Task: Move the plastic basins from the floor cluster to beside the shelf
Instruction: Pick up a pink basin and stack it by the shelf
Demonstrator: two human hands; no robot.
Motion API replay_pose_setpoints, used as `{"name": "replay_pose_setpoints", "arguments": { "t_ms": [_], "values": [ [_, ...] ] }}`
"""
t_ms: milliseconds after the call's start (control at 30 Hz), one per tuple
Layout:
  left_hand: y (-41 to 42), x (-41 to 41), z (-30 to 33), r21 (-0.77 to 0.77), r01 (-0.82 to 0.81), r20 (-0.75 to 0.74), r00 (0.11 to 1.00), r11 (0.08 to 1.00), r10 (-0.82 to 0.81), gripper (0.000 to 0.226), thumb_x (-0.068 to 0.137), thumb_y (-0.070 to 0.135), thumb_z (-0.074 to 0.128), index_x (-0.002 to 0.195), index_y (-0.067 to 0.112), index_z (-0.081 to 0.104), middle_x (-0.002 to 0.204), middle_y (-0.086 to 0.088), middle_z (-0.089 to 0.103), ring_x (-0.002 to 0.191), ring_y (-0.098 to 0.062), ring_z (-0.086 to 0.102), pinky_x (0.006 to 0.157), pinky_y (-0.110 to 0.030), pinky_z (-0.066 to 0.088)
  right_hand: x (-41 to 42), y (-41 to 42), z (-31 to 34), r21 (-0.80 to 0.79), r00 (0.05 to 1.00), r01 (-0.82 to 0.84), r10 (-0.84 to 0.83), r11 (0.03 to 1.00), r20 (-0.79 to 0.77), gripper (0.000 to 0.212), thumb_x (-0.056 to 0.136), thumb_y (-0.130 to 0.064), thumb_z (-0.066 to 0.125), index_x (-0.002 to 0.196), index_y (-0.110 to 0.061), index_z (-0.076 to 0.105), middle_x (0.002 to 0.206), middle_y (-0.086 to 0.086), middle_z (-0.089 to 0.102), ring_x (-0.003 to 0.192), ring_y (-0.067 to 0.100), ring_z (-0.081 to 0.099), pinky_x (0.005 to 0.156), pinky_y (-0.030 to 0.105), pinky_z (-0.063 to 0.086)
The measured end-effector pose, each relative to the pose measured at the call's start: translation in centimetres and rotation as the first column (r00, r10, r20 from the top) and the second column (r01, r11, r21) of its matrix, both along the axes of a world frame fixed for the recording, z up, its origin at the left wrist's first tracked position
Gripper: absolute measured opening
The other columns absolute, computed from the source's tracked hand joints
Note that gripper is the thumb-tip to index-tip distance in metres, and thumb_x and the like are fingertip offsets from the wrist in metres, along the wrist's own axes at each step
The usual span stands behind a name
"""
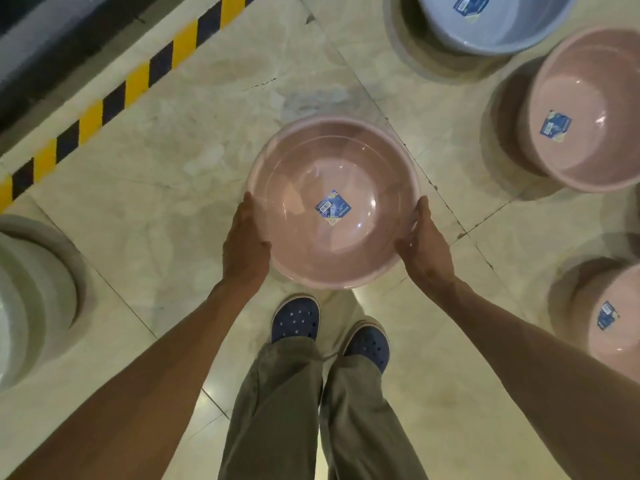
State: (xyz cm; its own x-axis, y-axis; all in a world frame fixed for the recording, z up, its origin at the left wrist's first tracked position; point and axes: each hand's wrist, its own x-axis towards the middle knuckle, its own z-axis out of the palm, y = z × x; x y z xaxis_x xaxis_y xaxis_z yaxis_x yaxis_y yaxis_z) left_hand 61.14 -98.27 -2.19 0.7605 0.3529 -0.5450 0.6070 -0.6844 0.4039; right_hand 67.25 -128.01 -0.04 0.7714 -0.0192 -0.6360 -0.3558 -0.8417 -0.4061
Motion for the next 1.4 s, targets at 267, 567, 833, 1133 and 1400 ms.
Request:
{"name": "replay_pose_setpoints", "arguments": {
  "t_ms": [267, 567, 833, 1133, 1400],
  "values": [
    [-0.1, 0.9, -0.8, 0.032, 0.038, -0.04, 0.998, 0.999, -0.037, 0.098, 0.089, -0.009, 0.066, 0.164, 0.019, 0.01, 0.167, -0.01, 0.028, 0.142, -0.035, 0.047, 0.107, -0.053, 0.05, 0.4, -0.2, -2.5, -0.058, 0.997, -0.065, 0.063, 0.996, -0.043, 0.091, 0.099, -0.019, 0.063, 0.167, -0.017, 0.002, 0.14, 0.016, 0.059, 0.11, 0.043, 0.064, 0.085, 0.051, 0.055],
    [-3.6, 3.8, 8.2, 0.14, 0.524, -0.041, 0.851, 0.84, -0.523, 0.074, 0.099, 0.018, 0.064, 0.162, 0.018, 0.025, 0.167, -0.011, 0.027, 0.148, -0.036, 0.035, 0.115, -0.051, 0.042, 0.5, -1.9, 6.0, -0.233, 0.893, -0.448, 0.443, 0.863, -0.078, 0.087, 0.101, -0.031, 0.066, 0.167, -0.018, 0.011, 0.17, 0.014, 0.024, 0.155, 0.033, 0.028, 0.119, 0.053, 0.037],
    [-11.2, 6.9, 19.8, 0.105, 0.716, 0.036, 0.691, 0.691, -0.722, 0.066, 0.107, 0.043, 0.043, 0.164, 0.024, 0.016, 0.172, -0.002, 0.013, 0.158, -0.023, 0.011, 0.128, -0.041, 0.01, 0.1, -6.4, 18.2, -0.317, 0.838, -0.531, 0.542, 0.786, -0.06, 0.081, 0.105, -0.051, 0.052, 0.168, -0.023, 0.008, 0.175, 0.011, 0.012, 0.162, 0.033, 0.007, 0.129, 0.056, 0.017],
    [-20.5, 7.9, 30.8, 0.132, 0.873, 0.014, 0.472, 0.47, -0.881, 0.068, 0.107, 0.053, 0.029, 0.165, 0.025, 0.008, 0.173, 0.0, 0.006, 0.159, -0.02, 0.004, 0.129, -0.042, 0.008, -3.3, -15.1, 30.0, -0.351, 0.953, -0.268, 0.301, 0.897, 0.043, 0.088, 0.1, -0.061, 0.054, 0.168, -0.024, 0.012, 0.174, 0.009, 0.017, 0.162, 0.033, 0.009, 0.128, 0.058, 0.013],
    [-31.9, 5.6, 37.1, 0.174, 0.96, 0.053, 0.214, 0.221, -0.975, 0.08, 0.096, 0.069, 0.009, 0.164, 0.027, 0.011, 0.172, -0.001, 0.008, 0.159, -0.021, 0.005, 0.128, -0.044, 0.009, -10.7, -24.1, 36.9, -0.39, 0.995, -0.004, 0.043, 0.921, 0.09, 0.089, 0.102, -0.065, 0.047, 0.169, -0.025, 0.005, 0.175, 0.008, 0.011, 0.163, 0.032, 0.007, 0.128, 0.057, 0.012]
  ]
}}
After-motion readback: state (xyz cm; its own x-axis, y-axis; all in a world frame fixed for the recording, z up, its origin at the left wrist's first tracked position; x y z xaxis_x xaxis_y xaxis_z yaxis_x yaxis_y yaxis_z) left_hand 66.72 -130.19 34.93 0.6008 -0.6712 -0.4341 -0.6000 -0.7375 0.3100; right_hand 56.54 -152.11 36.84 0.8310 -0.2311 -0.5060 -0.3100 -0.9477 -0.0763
